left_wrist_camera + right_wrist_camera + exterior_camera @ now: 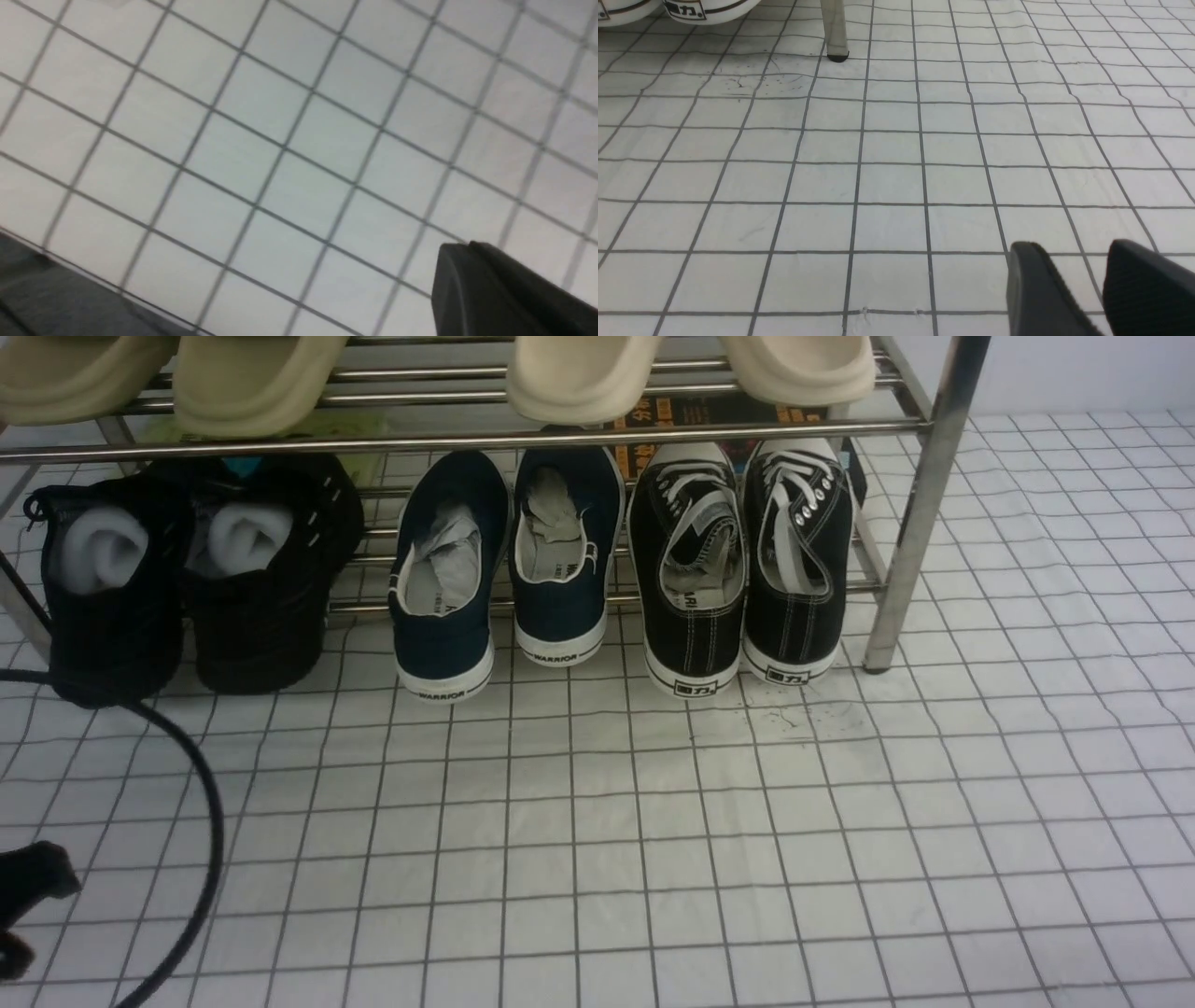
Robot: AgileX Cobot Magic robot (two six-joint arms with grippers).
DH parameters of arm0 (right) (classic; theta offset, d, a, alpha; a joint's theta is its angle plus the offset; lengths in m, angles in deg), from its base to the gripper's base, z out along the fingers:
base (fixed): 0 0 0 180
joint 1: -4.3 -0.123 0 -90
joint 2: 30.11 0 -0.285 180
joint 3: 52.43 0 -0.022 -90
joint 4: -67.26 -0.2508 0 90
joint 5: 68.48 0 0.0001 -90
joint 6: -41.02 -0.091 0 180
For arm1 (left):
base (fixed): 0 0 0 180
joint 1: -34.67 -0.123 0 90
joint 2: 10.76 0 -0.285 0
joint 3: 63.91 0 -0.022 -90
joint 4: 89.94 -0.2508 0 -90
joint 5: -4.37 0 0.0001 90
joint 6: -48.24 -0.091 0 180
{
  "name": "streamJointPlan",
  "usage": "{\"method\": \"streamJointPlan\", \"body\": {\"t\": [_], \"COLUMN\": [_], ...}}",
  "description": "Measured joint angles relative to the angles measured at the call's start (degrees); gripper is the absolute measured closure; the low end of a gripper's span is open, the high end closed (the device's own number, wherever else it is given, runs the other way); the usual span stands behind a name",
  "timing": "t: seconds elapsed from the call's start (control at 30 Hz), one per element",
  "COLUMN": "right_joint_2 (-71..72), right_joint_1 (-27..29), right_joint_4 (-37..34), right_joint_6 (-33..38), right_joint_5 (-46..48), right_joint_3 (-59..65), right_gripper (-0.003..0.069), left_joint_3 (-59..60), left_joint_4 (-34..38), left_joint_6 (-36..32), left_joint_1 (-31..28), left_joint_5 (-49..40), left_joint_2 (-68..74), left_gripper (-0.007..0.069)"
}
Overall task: Take the shoes off the shelf with your hand from the white checkered tablecloth.
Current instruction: 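Grasp the leftmost shoe on the bottom shelf of the shoe rack with the left gripper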
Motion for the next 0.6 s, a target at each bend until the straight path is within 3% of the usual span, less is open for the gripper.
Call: {"method": "streamJointPlan", "body": {"t": [0.17,0.33,0.5,0.6], "right_joint_2": [0.0,0.0,0.0,0.0], "right_joint_1": [0.0,0.0,0.0,0.0], "right_joint_4": [0.0,0.0,0.0,0.0], "right_joint_6": [0.0,0.0,0.0,0.0], "right_joint_5": [0.0,0.0,0.0,0.0], "right_joint_3": [0.0,0.0,0.0,0.0], "right_gripper": [0.042,0.042,0.042,0.042], "left_joint_3": [-6.7,-23.6,-32.7,-34.4], "left_joint_4": [-4.5,-2.1,10.1,23.4], "left_joint_6": [-2.4,-7.4,-16.0,-21.9], "left_joint_1": [0.0,-2.1,-13.4,-20.5], "left_joint_5": [-0.4,-3.1,-3.9,-0.1], "left_joint_2": [11.4,20.6,25.3,27.8], "left_gripper": [0.0613,0.061,0.061,0.061]}}
